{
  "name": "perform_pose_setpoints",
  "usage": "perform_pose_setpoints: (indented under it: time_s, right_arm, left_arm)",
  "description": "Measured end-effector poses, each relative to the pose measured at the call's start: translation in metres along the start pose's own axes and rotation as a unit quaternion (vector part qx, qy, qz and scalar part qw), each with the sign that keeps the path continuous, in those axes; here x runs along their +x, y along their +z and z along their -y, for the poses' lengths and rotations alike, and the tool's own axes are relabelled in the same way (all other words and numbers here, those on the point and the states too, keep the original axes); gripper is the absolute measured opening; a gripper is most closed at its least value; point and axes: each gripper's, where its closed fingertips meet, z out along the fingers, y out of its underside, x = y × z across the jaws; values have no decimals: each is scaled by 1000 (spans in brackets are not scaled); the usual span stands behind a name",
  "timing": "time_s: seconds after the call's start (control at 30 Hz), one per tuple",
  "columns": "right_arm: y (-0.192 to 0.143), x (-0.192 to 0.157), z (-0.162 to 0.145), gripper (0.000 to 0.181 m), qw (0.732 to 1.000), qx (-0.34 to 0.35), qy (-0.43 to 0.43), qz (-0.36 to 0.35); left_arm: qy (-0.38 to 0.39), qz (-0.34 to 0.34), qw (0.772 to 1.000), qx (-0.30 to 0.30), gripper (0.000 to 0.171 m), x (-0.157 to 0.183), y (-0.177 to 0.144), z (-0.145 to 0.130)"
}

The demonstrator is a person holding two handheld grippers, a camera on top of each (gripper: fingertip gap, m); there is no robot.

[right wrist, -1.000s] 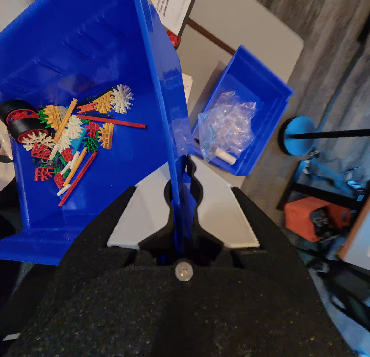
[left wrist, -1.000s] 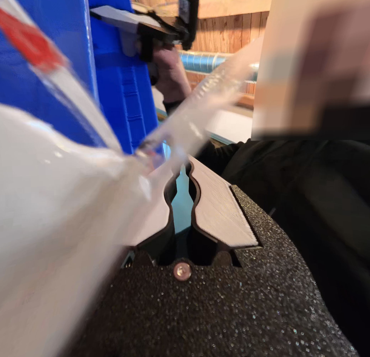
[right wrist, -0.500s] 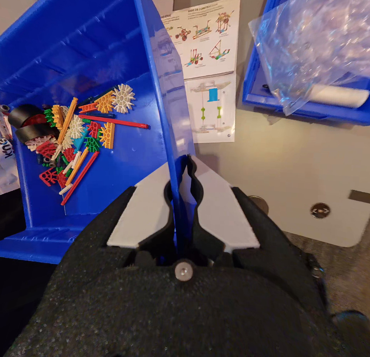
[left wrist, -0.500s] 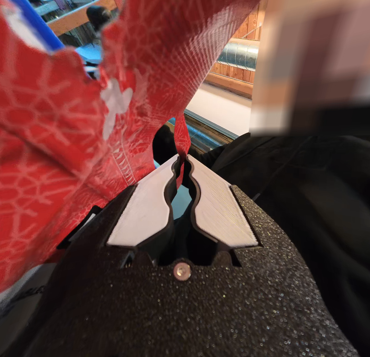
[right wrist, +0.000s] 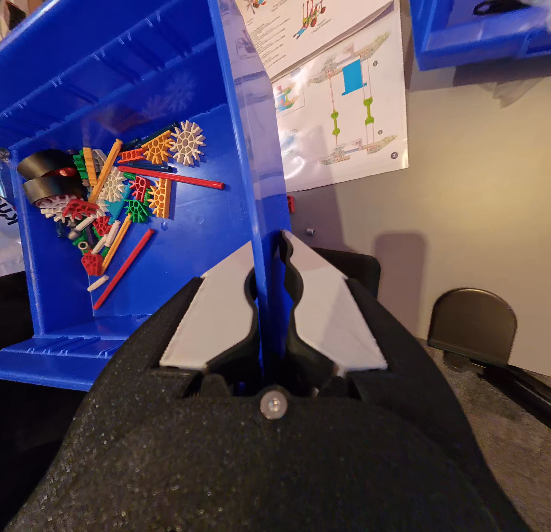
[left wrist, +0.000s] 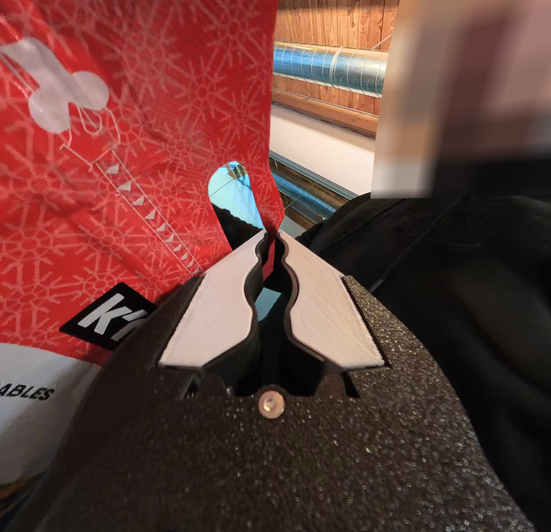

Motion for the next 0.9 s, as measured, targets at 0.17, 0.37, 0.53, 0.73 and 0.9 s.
perform_pose_setpoints:
  time_s: [0.17, 0.37, 0.53, 0.73, 0.9]
  right_arm:
    - [13, 3, -19, 2, 999, 1, 27, 26]
    - [20, 10, -35, 3, 998, 11, 51, 34]
    - [25, 20, -47, 2, 996, 26, 81, 36]
    - [34, 35, -58, 2, 993, 44, 108, 23]
    - [39, 53, -62, 2, 990, 68, 125, -7]
  left_arm:
    - [7, 1, 1000, 4, 1, 7, -2, 4]
    - [14, 5, 1000, 7, 1, 16, -8, 8]
    - [24, 16, 999, 17, 1, 24, -17, 13]
    - [39, 34, 998, 28, 1, 29, -29, 19]
    - [47, 47, 997, 34, 1, 37, -41, 23]
